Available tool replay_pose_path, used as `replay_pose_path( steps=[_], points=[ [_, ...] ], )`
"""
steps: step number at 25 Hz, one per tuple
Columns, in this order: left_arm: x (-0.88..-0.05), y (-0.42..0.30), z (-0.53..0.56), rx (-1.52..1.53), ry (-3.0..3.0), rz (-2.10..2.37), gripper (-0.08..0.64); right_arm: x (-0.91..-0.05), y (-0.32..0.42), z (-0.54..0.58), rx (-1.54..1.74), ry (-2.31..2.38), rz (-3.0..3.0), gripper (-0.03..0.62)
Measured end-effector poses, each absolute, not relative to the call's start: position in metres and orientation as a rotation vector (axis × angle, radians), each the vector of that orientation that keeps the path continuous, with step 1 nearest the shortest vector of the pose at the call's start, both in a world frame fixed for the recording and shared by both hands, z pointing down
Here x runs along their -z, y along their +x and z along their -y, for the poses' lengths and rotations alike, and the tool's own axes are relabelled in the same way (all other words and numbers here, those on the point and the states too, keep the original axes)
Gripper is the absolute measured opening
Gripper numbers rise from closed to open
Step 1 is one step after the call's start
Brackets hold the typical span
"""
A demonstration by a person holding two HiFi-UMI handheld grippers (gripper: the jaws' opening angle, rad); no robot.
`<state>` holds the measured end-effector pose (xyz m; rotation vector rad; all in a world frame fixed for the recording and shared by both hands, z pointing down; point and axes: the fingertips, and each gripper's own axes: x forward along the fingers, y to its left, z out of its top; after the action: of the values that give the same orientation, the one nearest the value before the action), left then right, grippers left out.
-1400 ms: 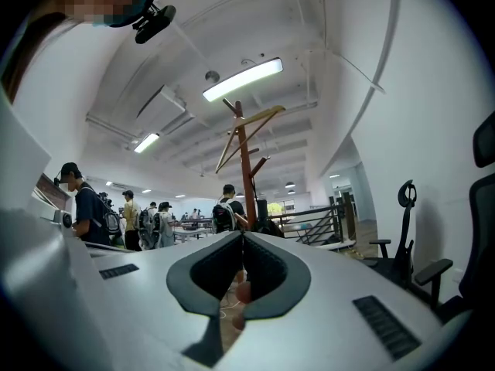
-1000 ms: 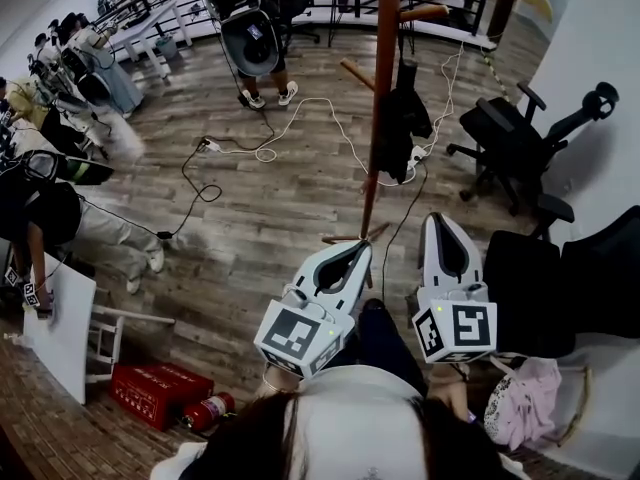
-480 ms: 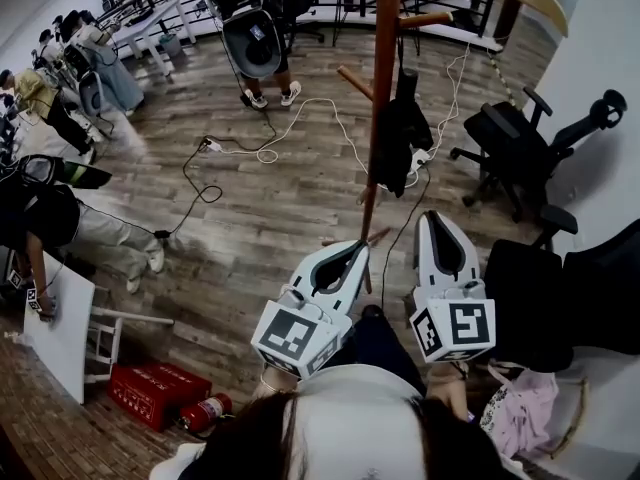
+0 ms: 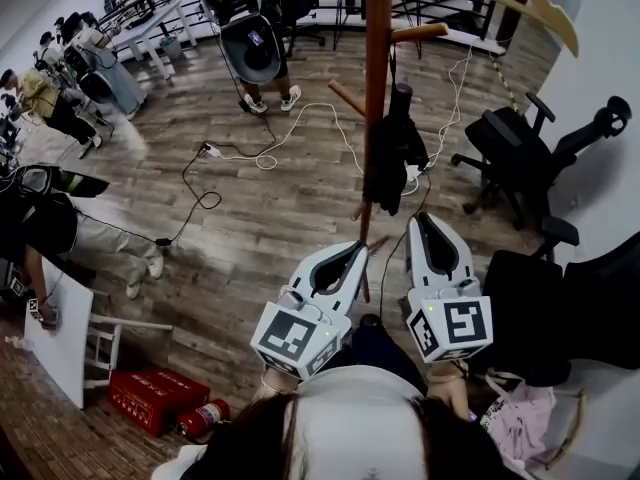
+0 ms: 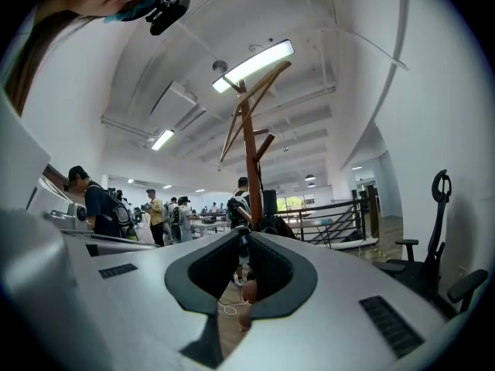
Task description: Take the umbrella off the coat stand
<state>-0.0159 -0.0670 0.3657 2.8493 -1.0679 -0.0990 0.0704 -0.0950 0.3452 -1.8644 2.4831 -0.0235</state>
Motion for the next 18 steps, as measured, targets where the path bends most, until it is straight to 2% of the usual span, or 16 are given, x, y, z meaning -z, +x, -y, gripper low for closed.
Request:
replay_pose_path(
  steps=[6,18],
  points=[
    [-0.368,-0.011,0.086,0.094,2.828,1.109,0.009,-0.352,0.078,0.116,0.064,-1.841,-2.507,0.044],
    [-0.374,-0.004,0.12,0.056,2.782,1.188,0.009,-0.369,0.083,0.162,0.157,-1.766,-2.584,0.108]
  ],
)
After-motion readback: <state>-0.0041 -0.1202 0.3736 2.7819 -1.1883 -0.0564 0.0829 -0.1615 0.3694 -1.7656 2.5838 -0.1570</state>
